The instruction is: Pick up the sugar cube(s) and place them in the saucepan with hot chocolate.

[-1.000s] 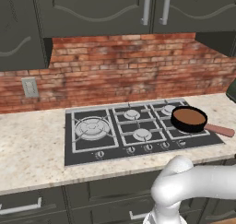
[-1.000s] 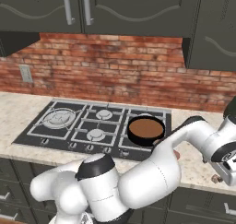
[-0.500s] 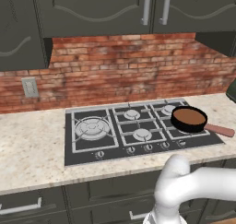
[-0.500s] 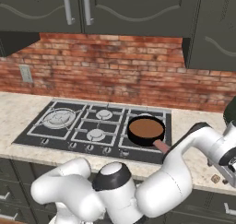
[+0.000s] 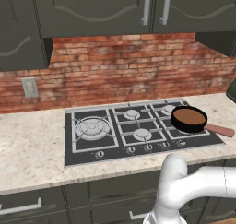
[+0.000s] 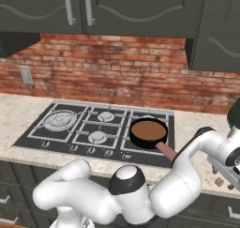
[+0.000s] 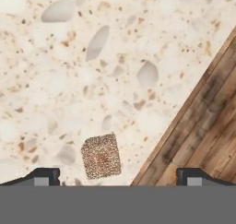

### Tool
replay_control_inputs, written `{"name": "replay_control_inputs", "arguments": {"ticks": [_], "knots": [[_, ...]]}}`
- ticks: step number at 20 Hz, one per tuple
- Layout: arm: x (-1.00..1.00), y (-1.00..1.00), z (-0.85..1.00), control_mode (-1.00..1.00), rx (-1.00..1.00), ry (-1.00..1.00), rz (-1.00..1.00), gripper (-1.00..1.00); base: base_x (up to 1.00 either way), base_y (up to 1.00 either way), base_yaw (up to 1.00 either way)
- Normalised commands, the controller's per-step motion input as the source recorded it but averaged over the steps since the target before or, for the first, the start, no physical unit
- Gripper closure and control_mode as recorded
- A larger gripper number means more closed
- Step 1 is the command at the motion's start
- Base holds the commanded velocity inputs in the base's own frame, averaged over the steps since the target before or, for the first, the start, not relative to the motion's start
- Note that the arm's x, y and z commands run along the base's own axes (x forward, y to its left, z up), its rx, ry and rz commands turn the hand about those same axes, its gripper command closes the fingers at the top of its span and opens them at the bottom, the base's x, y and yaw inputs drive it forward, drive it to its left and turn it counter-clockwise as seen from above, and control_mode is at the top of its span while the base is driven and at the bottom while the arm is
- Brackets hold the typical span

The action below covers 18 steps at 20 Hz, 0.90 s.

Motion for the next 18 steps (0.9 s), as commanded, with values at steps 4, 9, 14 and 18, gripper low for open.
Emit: {"name": "replay_control_inputs", "arguments": {"ticks": [4,9,14,18], "knots": [[0.20,0.00,-0.27,-1.00,0.00,0.15,0.00,-1.00,0.00,0.00,0.00],[0.08,0.00,-0.28,-1.00,0.00,0.05,0.00,-1.00,0.00,0.00,0.00],[0.04,-0.15,-0.24,-1.00,0.00,0.03,0.00,-1.00,0.00,0.00,0.00],[-0.02,-0.01,-0.25,-1.00,0.00,0.02,0.00,-1.00,0.00,0.00,0.00]]}}
